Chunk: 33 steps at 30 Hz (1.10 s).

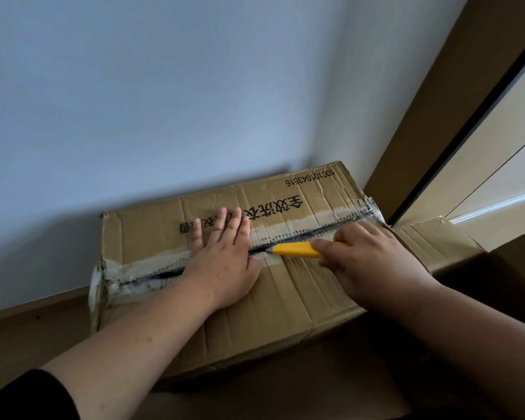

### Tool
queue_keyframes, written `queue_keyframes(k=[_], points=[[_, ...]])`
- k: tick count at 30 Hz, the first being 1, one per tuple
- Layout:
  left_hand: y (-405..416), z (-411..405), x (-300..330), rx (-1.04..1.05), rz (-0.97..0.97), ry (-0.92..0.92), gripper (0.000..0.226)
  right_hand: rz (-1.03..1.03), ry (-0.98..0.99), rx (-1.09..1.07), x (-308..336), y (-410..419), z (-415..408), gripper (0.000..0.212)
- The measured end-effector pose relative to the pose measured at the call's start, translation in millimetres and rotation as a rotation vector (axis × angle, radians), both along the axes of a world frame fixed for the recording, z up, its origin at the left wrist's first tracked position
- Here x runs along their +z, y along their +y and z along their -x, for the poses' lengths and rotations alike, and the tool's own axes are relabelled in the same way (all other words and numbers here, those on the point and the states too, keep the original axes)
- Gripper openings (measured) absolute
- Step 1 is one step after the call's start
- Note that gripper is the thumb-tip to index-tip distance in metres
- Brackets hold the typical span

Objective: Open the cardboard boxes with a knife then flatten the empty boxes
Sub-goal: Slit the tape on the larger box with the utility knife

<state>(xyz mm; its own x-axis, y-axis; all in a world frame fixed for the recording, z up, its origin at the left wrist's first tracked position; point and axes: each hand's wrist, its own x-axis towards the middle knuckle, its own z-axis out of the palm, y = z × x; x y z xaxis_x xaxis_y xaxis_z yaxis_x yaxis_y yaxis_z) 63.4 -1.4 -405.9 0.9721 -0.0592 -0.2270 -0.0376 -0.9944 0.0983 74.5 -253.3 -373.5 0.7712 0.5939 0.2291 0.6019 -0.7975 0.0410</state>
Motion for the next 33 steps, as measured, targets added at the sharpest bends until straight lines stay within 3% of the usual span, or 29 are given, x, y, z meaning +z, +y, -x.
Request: queue_keyframes(k=[8,28,33], points=[[1,2,1,-0.014,-0.015,0.014,0.070,0.073,0.017,-0.190,20,-25,-10,0.032],[-62,-21,1,-0.199,0.015,0.025,0.068,0.045,-0.058,-0.244,9,-64,-10,0.034],[-64,-20,0,-0.192,-0.020,0.033,0.069,0.000,-0.053,-0.276,7,-82,-17,0.025]])
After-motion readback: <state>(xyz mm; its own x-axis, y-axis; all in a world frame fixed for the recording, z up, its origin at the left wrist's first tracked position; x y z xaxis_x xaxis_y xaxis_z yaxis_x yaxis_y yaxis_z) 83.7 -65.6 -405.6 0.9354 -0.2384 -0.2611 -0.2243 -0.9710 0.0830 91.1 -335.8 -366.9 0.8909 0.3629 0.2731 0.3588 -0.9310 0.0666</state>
